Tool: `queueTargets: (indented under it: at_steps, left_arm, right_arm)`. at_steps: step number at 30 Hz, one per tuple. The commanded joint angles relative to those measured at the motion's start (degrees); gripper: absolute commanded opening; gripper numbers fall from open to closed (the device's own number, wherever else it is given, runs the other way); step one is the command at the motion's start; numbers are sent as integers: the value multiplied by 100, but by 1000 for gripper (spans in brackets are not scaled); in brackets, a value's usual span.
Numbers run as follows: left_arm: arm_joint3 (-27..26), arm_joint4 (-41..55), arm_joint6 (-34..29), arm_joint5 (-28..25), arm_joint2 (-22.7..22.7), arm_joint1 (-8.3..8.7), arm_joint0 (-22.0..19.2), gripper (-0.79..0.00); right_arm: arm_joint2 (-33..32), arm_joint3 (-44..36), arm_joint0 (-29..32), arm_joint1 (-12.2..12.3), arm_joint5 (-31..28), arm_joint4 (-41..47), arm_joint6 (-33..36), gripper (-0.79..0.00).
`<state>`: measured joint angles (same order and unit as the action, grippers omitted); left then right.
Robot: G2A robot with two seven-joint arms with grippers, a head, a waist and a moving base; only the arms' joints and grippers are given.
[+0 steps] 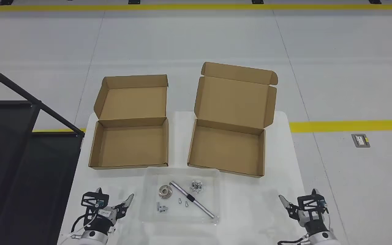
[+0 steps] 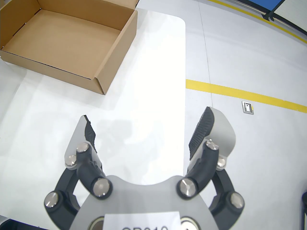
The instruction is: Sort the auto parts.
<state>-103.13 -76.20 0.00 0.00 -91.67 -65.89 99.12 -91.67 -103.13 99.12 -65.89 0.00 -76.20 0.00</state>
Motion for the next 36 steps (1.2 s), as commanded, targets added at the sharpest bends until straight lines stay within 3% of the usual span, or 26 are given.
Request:
queueTargets:
  at_steps: [1,10,13,19,28,34,36]
  left_arm:
    - [0,0,0,0,0,0,0,-1]
    - [-3,-164,110,42,6,-1,1,0]
    - [-103,-36,632,164,-31,-27,72,0]
    - [-252,202,1625,-240,-517,-12,372,0]
    - [-371,796,2215,-491,-995,-44,772,0]
    - [-377,1096,2423,-323,-1093,-95,930,0]
    - [-377,1096,2423,-323,-1093,-95,930,0]
  right_arm:
    - [0,0,0,0,0,0,0,0]
    - [41,-106,-27,0,-94,-66,-62,0]
    - [111,-359,-60,14,-374,-368,-196,0]
    - [251,-1286,-212,78,-1235,-1230,-47,0]
    - [1443,-1890,-1493,71,-2489,-2251,1197,0]
    - [2511,-1432,-2619,-85,-2625,-2381,2293,0]
    - [2511,-1432,-2619,-85,-2625,-2381,2293,0]
